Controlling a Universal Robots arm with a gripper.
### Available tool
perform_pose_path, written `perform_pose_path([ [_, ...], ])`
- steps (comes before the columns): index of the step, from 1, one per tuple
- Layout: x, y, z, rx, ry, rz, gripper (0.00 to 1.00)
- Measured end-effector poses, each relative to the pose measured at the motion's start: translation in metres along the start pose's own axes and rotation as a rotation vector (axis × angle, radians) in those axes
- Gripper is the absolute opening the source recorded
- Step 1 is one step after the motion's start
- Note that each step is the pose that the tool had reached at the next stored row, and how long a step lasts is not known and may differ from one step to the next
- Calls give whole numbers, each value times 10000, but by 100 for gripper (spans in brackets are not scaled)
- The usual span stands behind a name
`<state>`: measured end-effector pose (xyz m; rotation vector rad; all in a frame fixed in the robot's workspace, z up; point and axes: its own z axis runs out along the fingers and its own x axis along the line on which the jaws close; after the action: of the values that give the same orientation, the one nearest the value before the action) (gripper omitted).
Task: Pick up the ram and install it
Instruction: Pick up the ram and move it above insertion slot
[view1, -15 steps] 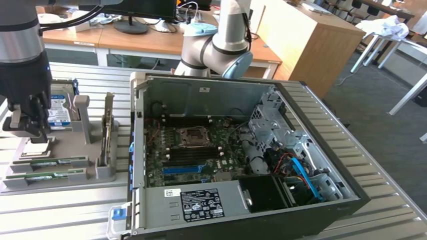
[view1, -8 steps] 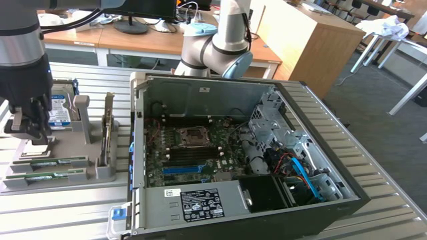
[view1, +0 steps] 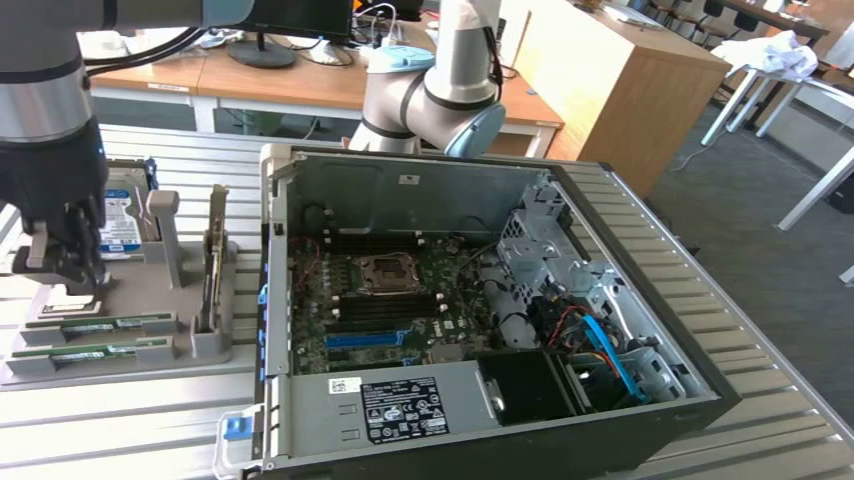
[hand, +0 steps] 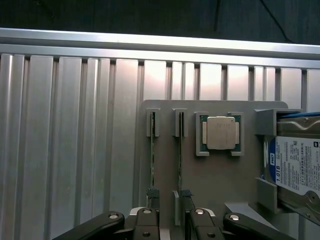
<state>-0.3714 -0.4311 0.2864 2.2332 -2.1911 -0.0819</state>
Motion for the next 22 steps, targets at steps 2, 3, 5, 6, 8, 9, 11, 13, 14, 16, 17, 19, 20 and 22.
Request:
perform_pose_path([
  [2,0,-1,15,0,0,0,30],
  [3,1,-1,24,0,-1,0,30],
  [5,1,-2,41,0,-1,0,30],
  [6,1,-2,50,1,-1,0,30],
  [8,2,-3,69,0,0,0,30],
  [9,2,-3,78,0,-1,0,30],
  [11,3,-4,97,0,-1,0,30],
  [13,3,-5,116,0,-1,0,30],
  [14,4,-6,127,0,-1,0,30],
  [16,4,-7,148,1,-1,0,30],
  [17,4,-7,159,1,-1,0,30],
  [19,5,-8,180,1,-1,0,30],
  [20,5,-9,191,0,-1,0,30],
  [22,6,-9,211,1,-1,0,30],
])
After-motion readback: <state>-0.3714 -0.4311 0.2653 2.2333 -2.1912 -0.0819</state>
